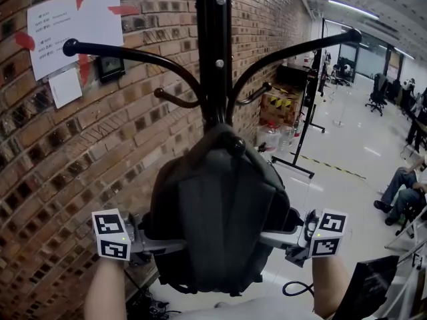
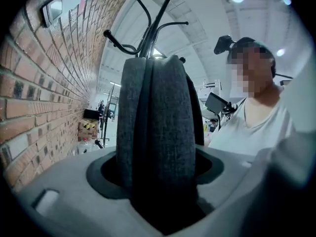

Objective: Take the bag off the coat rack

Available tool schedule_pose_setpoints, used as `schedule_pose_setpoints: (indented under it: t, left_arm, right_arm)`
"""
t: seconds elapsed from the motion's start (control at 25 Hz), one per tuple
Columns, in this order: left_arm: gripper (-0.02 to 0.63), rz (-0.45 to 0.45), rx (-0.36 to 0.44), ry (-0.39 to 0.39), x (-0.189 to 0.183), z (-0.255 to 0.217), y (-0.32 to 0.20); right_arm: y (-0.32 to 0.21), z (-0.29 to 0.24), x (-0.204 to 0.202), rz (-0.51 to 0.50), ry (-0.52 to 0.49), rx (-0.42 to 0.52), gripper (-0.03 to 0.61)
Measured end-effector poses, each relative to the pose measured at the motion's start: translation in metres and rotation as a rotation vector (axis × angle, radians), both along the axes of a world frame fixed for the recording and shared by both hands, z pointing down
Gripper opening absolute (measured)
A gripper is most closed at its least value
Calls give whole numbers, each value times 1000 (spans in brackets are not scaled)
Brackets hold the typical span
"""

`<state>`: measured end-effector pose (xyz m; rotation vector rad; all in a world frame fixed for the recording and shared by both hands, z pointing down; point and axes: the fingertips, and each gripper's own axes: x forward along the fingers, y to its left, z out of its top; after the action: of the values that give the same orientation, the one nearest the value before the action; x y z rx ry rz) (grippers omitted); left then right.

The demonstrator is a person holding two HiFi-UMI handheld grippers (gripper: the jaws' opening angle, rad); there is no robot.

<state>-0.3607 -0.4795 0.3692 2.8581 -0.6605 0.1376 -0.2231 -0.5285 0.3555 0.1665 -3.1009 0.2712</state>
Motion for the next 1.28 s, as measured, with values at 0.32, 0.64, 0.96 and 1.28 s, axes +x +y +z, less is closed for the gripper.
schedule_pose_setpoints:
  t: [0.32, 0.64, 0.96, 1.28]
  left_arm:
    - [233, -53, 15, -27, -1, 1, -1]
    - [193, -69, -7, -18, 3, -6, 7]
    - [189, -80, 39, -23, 14, -42, 27]
    - [187, -107, 51, -2, 42, -58, 90]
  right_arm:
    - [2, 1, 0, 12, -12, -10, 304]
    - [7, -5, 1, -6, -18, -31, 276]
    - [25, -39, 11, -7, -46, 14, 272]
    - [87, -57, 39, -7, -57, 27, 273]
